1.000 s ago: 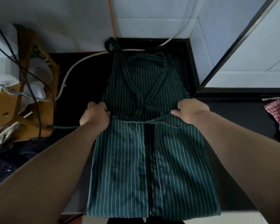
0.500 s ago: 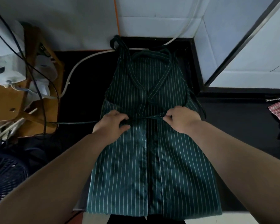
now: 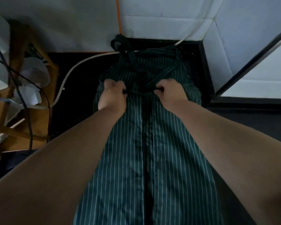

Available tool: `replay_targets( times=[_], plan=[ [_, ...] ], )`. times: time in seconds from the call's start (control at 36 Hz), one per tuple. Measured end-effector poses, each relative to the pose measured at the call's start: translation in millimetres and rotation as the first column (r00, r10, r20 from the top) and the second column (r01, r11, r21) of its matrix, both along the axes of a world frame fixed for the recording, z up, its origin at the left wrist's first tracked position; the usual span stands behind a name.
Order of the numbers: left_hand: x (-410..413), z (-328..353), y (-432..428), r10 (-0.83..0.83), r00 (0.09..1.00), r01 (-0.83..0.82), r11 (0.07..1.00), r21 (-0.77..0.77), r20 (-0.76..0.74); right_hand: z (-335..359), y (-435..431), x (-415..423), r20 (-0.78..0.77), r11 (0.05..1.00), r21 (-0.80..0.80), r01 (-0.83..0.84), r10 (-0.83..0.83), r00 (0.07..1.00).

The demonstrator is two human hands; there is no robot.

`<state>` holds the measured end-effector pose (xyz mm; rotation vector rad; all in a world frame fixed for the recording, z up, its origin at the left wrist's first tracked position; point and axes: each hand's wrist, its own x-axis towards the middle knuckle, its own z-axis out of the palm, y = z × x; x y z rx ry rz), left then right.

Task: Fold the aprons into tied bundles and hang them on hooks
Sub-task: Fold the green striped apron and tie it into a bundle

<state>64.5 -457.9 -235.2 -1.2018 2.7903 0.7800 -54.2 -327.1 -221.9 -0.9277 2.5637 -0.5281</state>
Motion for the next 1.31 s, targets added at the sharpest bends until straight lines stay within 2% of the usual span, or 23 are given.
replay_targets(
  times=[0.08,0.14,0.19,0.28,0.33,0.39,0.5,0.64,0.75,0.86,0.92,0.97,1.03,1.11,1.19,1.25,1.31],
  plan=[
    [-1.8,4.9,6.6,0.022,0.996,-0.017,0.999,-0.051,0.092,10.0,-6.2,6.4,0.118,0.997,-0.08,0.014,-0.004,0.993],
    [12.6,2.9,16.5,0.004,0.997,0.005,0.994,-0.108,0.076,8.6,1.2,16.5,0.084,0.992,-0.123,0.021,-0.011,0.996],
    [31.0,1.0,29.4,-0.043,0.998,0.047,0.995,-0.09,0.043,1.9,14.2,29.1,0.033,0.987,-0.145,0.064,-0.06,0.998],
    [52.9,-4.0,55.0,-0.088,0.986,0.073,0.992,0.103,0.142,-5.4,35.2,53.0,0.16,0.989,0.014,0.149,-0.15,0.976],
    [62.6,-9.6,71.8,-0.109,0.956,0.075,0.988,0.135,0.271,-9.6,47.7,69.4,0.234,0.977,0.186,0.104,-0.147,0.961],
    [69.7,-14.6,83.9,-0.088,0.938,0.056,0.993,0.104,0.335,-11.9,58.1,82.8,0.274,0.961,0.264,0.086,-0.16,0.948],
    [81.1,-14.9,99.5,-0.075,0.938,0.044,0.994,0.099,0.338,-15.8,71.6,100.4,0.312,0.947,0.307,0.099,-0.198,0.929],
    [87.7,-10.7,112.5,-0.162,0.912,0.16,0.986,0.037,0.377,-17.0,74.4,111.6,0.274,0.949,0.311,0.054,-0.144,0.951],
    [90.7,-10.7,111.6,-0.15,0.948,0.116,0.984,0.132,0.281,-15.8,75.0,114.6,0.247,0.952,0.304,0.026,-0.105,0.963],
    [96.0,-7.8,108.5,-0.078,0.997,0.066,0.948,0.312,0.024,-16.3,78.9,113.9,0.314,0.986,0.165,0.007,-0.059,0.948],
    [98.5,-3.7,108.7,-0.099,0.992,0.118,0.949,0.292,-0.08,-15.7,80.4,115.0,0.297,0.997,0.079,0.005,-0.028,0.954],
    [101.3,-0.7,110.2,-0.147,0.983,0.173,0.949,0.264,-0.114,-15.2,81.5,117.8,0.276,1.0,0.027,-0.015,0.007,0.961],
    [104.0,-1.1,111.0,-0.215,0.976,0.219,0.949,0.229,-0.045,-14.4,82.5,121.4,0.272,0.999,0.025,-0.035,0.027,0.962],
    [113.2,-5.9,111.7,-0.313,0.931,0.292,0.948,0.128,0.188,-14.6,87.8,126.5,0.302,0.992,0.119,-0.051,0.013,0.953],
    [126.9,-10.3,110.4,-0.34,0.905,0.346,0.938,0.025,0.255,-19.1,95.9,129.7,0.298,0.982,0.175,-0.068,0.013,0.954],
    [135.1,-14.5,110.2,-0.387,0.863,0.404,0.915,0.015,0.324,-19.9,100.9,133.2,0.228,0.977,0.202,-0.07,0.022,0.973],
    [141.7,-20.8,111.1,-0.443,0.785,0.476,0.879,0.035,0.433,-20.9,104.7,138.9,0.13,0.938,0.328,-0.112,0.073,0.989]
  ],
)
